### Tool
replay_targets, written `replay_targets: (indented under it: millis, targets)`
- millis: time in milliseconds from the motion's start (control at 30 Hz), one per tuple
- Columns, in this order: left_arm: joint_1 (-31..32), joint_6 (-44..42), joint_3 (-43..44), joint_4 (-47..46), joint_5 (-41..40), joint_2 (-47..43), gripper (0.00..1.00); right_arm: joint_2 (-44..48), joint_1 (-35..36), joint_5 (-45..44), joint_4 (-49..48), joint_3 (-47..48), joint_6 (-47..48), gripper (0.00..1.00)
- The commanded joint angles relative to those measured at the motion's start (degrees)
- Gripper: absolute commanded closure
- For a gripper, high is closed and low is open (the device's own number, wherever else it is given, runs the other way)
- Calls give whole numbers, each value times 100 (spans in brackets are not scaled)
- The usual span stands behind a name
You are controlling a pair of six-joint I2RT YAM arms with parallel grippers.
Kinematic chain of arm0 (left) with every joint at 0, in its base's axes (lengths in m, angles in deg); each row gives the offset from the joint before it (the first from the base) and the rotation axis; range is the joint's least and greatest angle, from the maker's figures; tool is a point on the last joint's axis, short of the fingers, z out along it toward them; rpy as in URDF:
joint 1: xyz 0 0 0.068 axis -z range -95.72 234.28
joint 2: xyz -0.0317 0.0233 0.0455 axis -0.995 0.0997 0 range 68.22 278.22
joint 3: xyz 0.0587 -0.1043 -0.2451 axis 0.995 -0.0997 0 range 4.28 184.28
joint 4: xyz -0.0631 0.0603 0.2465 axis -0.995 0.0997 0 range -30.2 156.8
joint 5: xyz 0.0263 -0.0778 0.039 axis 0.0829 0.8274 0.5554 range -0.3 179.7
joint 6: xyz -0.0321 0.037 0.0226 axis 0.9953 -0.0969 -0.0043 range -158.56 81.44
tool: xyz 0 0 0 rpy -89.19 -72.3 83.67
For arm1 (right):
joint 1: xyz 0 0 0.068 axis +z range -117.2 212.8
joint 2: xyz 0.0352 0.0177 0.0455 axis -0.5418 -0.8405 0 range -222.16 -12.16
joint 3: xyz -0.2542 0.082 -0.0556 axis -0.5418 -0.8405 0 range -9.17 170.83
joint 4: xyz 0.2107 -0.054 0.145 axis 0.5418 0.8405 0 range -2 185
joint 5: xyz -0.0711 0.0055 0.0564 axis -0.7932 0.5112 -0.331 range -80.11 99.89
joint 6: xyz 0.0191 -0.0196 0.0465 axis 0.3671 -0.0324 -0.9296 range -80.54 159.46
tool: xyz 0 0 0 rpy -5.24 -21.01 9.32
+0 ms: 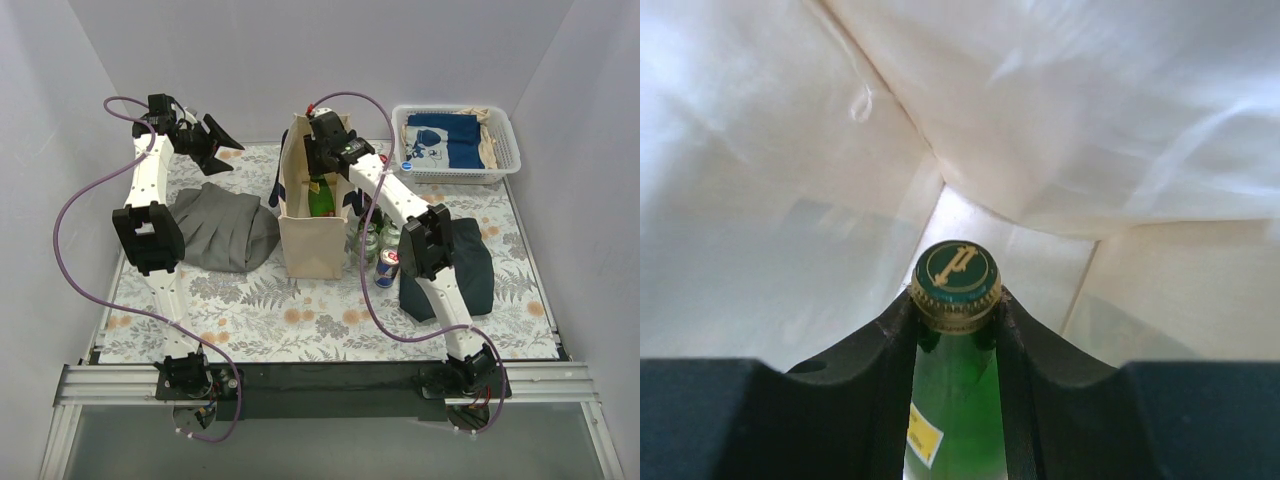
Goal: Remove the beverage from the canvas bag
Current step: Adjust the drink in the canvas bag.
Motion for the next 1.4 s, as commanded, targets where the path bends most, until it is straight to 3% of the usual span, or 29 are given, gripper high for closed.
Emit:
replay_targets:
  millis: [0,500,767,967,1100,1333,1367]
  targets:
    - [0,55,77,9,204,-335,35,851,-53,133,-901,231,-70,99]
    - [17,143,68,-17,371,-309,33,1046,97,319,-752,-297,79,99]
    - [26,170,42,-26,432,-308,32,685,97,644,-717,37,0,99]
    - [26,170,25,-17,450,-317,32,466,88,969,-883,81,-167,86]
    - [17,170,51,-44,494,-300,31,316,71,1250,-972,125,-281,72]
    - [17,178,86,-70,564,-247,31,210,0,1321,-1016,72,-282,68]
    - [26,178,86,-61,564,-247,31,202,9,1373,-1016,81,-273,62]
